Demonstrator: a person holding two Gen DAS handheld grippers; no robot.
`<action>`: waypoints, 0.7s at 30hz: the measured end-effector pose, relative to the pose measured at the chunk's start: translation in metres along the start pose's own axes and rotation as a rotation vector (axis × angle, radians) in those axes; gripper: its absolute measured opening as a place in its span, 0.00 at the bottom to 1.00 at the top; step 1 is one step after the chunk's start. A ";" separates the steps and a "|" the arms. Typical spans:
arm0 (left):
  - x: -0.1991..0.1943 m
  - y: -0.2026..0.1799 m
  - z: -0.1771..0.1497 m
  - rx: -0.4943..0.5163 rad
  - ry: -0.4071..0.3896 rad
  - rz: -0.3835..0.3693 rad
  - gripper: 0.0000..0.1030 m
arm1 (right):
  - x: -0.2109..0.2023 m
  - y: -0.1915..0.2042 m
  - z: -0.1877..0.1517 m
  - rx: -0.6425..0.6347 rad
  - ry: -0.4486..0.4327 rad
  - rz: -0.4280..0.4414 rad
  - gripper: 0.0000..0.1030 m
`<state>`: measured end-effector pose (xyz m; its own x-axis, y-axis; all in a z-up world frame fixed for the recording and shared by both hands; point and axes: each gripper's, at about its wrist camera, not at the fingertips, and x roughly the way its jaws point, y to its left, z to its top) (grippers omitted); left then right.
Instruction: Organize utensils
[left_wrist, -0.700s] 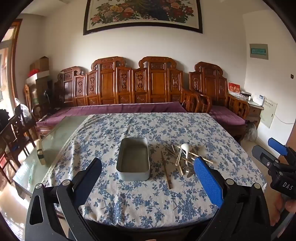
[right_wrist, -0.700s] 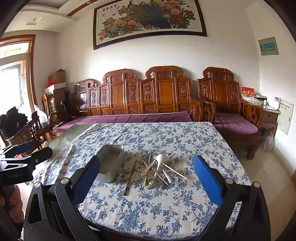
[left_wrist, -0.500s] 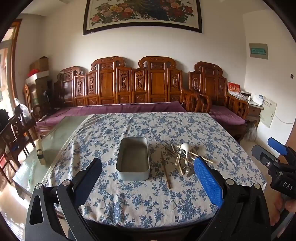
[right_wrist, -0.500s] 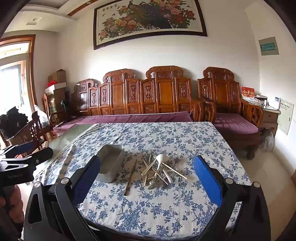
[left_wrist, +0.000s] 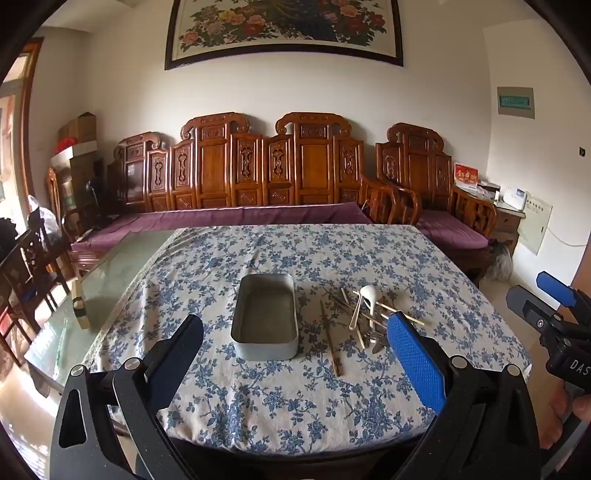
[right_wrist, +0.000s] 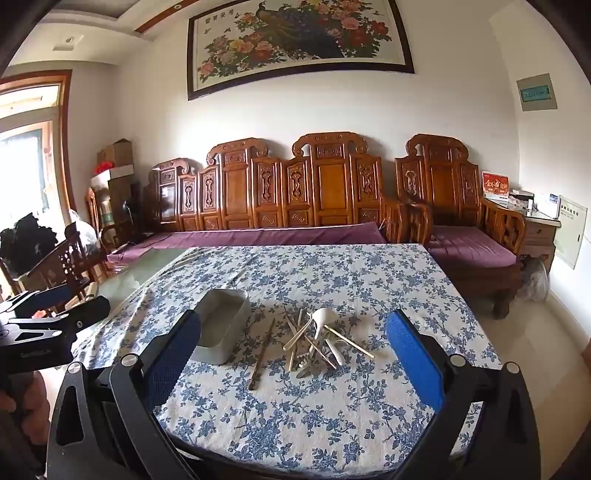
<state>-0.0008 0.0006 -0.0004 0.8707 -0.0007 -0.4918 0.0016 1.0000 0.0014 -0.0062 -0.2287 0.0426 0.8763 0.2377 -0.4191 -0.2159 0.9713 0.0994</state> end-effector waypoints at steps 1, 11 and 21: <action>0.000 0.000 0.000 -0.001 0.001 -0.001 0.94 | 0.000 0.000 0.000 0.001 0.000 0.000 0.98; 0.001 -0.002 0.002 0.001 0.001 -0.002 0.94 | -0.001 0.000 0.002 -0.001 -0.001 -0.001 0.98; -0.006 -0.005 0.004 0.005 -0.005 -0.014 0.94 | 0.000 -0.001 0.002 -0.001 0.001 0.001 0.98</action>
<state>-0.0038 -0.0044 0.0062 0.8729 -0.0143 -0.4877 0.0158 0.9999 -0.0009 -0.0051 -0.2300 0.0449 0.8755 0.2386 -0.4201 -0.2171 0.9711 0.0992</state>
